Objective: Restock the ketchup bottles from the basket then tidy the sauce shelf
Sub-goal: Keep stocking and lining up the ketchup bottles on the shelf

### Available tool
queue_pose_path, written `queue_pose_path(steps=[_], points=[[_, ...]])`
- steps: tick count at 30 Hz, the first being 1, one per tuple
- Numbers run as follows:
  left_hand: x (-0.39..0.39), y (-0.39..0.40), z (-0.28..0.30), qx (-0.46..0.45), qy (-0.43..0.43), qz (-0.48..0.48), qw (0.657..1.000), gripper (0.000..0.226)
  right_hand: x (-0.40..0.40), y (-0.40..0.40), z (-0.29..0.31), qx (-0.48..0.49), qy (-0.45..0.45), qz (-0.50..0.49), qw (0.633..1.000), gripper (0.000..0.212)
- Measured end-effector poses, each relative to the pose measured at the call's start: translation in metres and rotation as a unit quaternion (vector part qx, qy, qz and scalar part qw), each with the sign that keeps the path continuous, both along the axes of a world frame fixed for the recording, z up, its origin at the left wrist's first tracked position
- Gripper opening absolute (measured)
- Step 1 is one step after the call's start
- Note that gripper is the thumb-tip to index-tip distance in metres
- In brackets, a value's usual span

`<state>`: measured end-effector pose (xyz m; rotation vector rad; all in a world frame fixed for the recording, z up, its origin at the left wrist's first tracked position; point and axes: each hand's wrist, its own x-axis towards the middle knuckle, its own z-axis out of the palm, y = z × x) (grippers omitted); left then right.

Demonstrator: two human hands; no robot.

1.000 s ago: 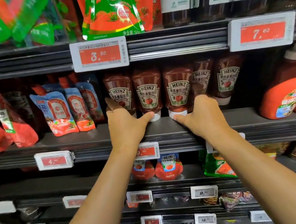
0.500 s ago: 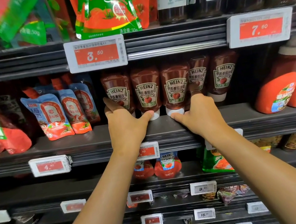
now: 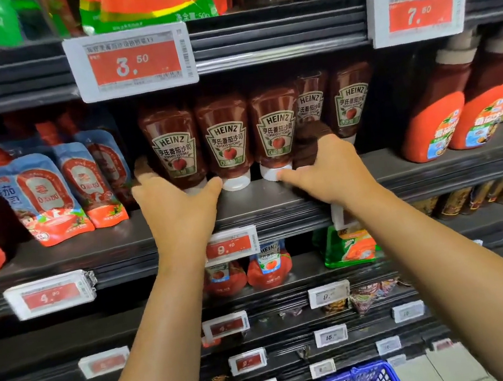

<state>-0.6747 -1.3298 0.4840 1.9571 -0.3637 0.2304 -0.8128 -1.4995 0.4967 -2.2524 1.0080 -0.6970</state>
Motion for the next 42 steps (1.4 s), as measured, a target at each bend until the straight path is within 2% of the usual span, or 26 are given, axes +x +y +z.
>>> queue_pose_path(steps=[2,6,10,13,16,19,22,24,27,29,31,34,36,39,42], points=[[-0.002,0.006,-0.003,-0.05,-0.028,0.003,0.998,0.091,-0.007,0.001,-0.003,-0.017,0.001,-0.007,1.0,0.057],[-0.022,0.014,-0.009,-0.117,-0.089,-0.053,0.988,0.053,-0.027,0.002,-0.011,-0.065,-0.02,0.011,0.998,0.041],[-0.043,0.023,-0.013,-0.056,-0.148,-0.115,0.981,0.029,-0.051,0.001,-0.015,-0.105,-0.039,0.031,0.993,0.04],[-0.052,0.033,-0.015,-0.015,-0.133,-0.173,0.976,0.023,-0.08,-0.006,-0.025,-0.105,-0.092,0.029,0.99,0.036],[-0.071,0.043,-0.019,-0.026,-0.127,-0.167,0.977,0.02,-0.115,-0.012,-0.034,-0.093,-0.156,0.072,0.981,0.03],[-0.102,0.048,-0.034,-0.042,-0.15,-0.15,0.976,0.014,-0.154,-0.02,-0.053,-0.1,-0.183,0.123,0.97,0.029],[-0.137,0.048,-0.068,-0.045,-0.107,-0.156,0.981,0.006,-0.196,-0.032,-0.091,-0.095,-0.142,0.136,0.976,0.029],[-0.16,0.046,-0.104,-0.005,-0.062,-0.16,0.985,0.006,-0.226,-0.041,-0.127,-0.068,-0.078,0.146,0.984,0.031],[-0.2,0.04,-0.168,0.096,0.067,-0.173,0.978,0.006,-0.274,-0.054,-0.193,0.055,0.022,0.152,0.987,0.031],[-0.23,0.04,-0.215,0.159,0.176,-0.167,0.957,0.007,-0.307,-0.055,-0.242,0.164,0.095,0.129,0.973,0.021],[-0.263,0.042,-0.259,0.217,0.266,-0.164,0.925,0.008,-0.341,-0.052,-0.292,0.225,0.174,0.109,0.953,0.013],[-0.311,0.046,-0.318,0.307,0.357,-0.171,0.866,0.014,-0.381,-0.043,-0.353,0.307,0.231,0.094,0.918,0.013],[-0.337,0.048,-0.354,0.341,0.401,-0.183,0.83,0.018,-0.401,-0.036,-0.387,0.319,0.269,0.102,0.903,0.012],[-0.366,0.047,-0.406,0.429,0.435,-0.226,0.759,0.016,-0.423,-0.028,-0.435,0.346,0.309,0.114,0.879,0.009],[-0.381,0.044,-0.469,0.442,0.466,-0.233,0.73,0.019,-0.426,-0.03,-0.499,0.334,0.33,0.141,0.872,0.027]])
